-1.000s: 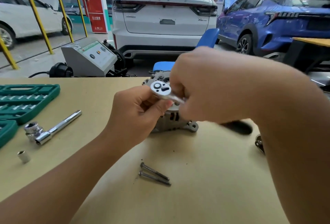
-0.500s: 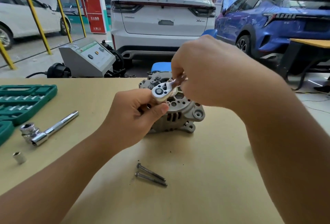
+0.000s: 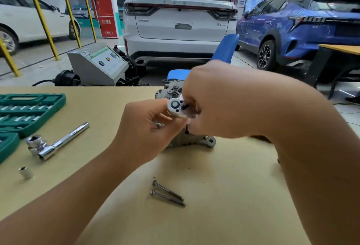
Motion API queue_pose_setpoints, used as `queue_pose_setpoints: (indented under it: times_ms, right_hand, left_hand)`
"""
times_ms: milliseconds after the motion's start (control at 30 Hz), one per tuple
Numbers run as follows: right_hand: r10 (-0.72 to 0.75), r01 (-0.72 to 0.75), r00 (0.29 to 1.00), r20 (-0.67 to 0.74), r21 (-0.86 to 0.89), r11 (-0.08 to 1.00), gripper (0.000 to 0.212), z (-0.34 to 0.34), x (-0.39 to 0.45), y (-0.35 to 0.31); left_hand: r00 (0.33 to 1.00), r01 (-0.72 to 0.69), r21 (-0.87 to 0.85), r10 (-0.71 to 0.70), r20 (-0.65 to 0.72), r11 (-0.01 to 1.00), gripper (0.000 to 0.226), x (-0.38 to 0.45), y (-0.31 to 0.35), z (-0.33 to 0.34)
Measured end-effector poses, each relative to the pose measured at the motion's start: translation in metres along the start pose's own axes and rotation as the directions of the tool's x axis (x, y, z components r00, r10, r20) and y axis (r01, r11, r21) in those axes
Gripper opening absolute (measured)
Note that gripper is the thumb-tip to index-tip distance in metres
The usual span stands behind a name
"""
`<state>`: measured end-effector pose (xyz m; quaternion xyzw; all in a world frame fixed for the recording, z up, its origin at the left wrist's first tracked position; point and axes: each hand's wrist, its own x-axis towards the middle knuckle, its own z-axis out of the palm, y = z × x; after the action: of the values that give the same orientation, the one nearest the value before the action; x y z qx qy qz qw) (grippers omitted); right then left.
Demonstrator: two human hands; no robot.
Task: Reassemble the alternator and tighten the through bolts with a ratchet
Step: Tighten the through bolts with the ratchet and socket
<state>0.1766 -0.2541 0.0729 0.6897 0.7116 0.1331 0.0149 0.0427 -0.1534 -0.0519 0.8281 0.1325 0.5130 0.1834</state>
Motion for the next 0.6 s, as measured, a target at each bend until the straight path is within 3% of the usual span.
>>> queue_pose_setpoints:
  times_ms: [67,133,267,433,600]
  right_hand:
    - [-0.02,0.019,0.999,0.043,0.031,0.999,0.032,-0.004,-0.003,-0.001]
    - [-0.006,0.006,1.0,-0.007,0.1,0.995,0.003,-0.009,-0.003,0.002]
    - [0.051,-0.042,0.986,-0.158,0.061,0.997,0.013,-0.01,-0.004,0.005]
    - [-0.032,0.031,0.999,0.005,0.113,0.993,0.004,-0.011,-0.009,0.003]
    - [0.02,-0.018,1.0,-0.017,0.139,0.99,0.008,-0.015,-0.007,0.011]
  left_hand:
    - [1.0,-0.004,0.019,0.004,-0.011,1.0,0.026,-0.002,-0.001,0.002]
    - [0.999,0.034,-0.019,-0.034,0.008,0.999,0.013,-0.001,-0.002,-0.001]
    - [0.997,0.073,-0.07,-0.072,0.03,0.995,0.008,-0.001,-0.003,-0.005]
    - [0.998,0.047,0.125,-0.042,-0.042,0.991,0.036,-0.008,-0.011,-0.001]
    - [1.0,0.002,0.256,-0.002,0.001,0.967,0.027,-0.013,-0.018,-0.001]
